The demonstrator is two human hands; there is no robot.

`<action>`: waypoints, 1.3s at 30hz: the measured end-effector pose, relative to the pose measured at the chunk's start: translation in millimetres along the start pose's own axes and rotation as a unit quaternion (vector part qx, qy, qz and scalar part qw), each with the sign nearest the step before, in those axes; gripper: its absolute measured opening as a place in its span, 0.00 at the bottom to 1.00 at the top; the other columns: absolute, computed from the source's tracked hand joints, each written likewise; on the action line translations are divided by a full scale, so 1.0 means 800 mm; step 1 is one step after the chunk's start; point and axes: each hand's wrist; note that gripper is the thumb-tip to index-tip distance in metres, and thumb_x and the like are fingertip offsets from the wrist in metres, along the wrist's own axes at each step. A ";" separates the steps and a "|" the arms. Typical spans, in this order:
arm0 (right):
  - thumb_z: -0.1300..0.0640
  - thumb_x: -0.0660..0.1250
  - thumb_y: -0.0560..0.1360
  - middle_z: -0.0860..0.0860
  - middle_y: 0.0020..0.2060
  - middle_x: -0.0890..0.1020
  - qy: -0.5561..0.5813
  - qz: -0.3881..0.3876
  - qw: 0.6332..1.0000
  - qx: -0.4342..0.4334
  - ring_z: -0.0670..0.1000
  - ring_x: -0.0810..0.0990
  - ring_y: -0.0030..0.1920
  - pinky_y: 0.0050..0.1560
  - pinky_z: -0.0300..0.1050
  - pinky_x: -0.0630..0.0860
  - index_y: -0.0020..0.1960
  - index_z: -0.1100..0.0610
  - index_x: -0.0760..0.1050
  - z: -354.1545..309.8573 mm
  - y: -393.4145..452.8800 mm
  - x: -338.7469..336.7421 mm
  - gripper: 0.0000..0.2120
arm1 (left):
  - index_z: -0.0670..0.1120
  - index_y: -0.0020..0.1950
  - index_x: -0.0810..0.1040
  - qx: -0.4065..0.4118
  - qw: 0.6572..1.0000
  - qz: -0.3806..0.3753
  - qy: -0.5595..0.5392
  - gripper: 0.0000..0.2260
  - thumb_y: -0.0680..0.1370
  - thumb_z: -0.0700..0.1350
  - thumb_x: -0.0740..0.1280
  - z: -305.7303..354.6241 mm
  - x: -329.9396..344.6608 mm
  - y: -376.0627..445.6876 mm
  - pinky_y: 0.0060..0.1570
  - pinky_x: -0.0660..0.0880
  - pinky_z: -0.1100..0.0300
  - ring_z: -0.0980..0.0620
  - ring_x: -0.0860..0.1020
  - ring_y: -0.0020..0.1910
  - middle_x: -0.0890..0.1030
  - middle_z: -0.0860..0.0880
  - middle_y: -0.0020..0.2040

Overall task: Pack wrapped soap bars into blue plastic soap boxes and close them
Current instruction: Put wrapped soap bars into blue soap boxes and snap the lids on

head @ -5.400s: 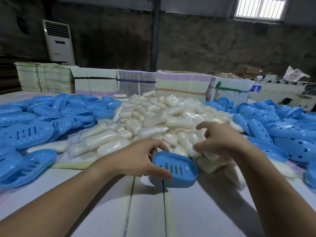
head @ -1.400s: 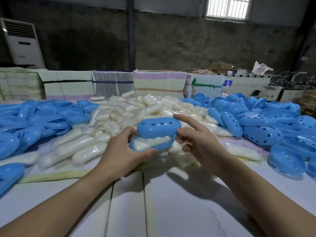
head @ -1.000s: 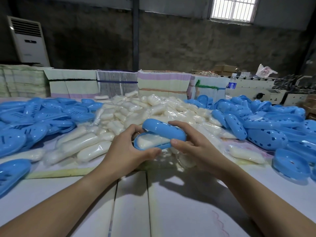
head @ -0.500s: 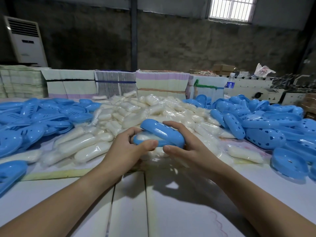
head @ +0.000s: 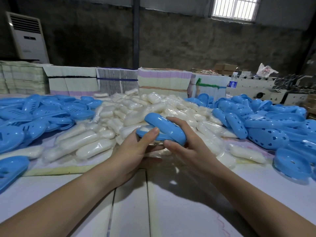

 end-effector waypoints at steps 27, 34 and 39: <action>0.46 0.65 0.76 0.37 0.54 0.79 0.013 -0.034 0.999 0.007 0.40 0.80 0.52 0.49 0.29 0.74 0.66 0.41 0.71 -0.004 0.002 -0.002 0.18 | 0.48 0.65 0.78 0.003 1.000 -0.005 0.002 0.30 0.68 0.62 0.70 -0.002 -0.003 0.001 0.45 0.83 0.57 0.46 0.86 0.52 0.86 0.46 0.57; 0.50 0.64 0.77 0.36 0.55 0.79 0.010 -0.038 0.999 0.001 0.38 0.79 0.51 0.49 0.30 0.73 0.66 0.44 0.72 -0.003 -0.001 -0.003 0.17 | 0.48 0.62 0.80 -0.023 0.999 -0.037 0.000 0.30 0.66 0.64 0.72 -0.001 -0.005 0.001 0.48 0.83 0.54 0.46 0.86 0.52 0.86 0.45 0.57; 0.51 0.63 0.77 0.37 0.54 0.79 0.008 -0.046 0.999 0.006 0.38 0.78 0.48 0.45 0.31 0.74 0.66 0.45 0.72 -0.003 0.002 -0.004 0.18 | 0.48 0.63 0.79 -0.023 0.999 -0.045 -0.005 0.30 0.68 0.65 0.73 -0.002 -0.006 0.000 0.50 0.83 0.56 0.45 0.86 0.54 0.86 0.45 0.57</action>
Point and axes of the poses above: each hand's wrist, its own y-axis towards the middle knuckle, its own x-axis out of the palm, z = x × y
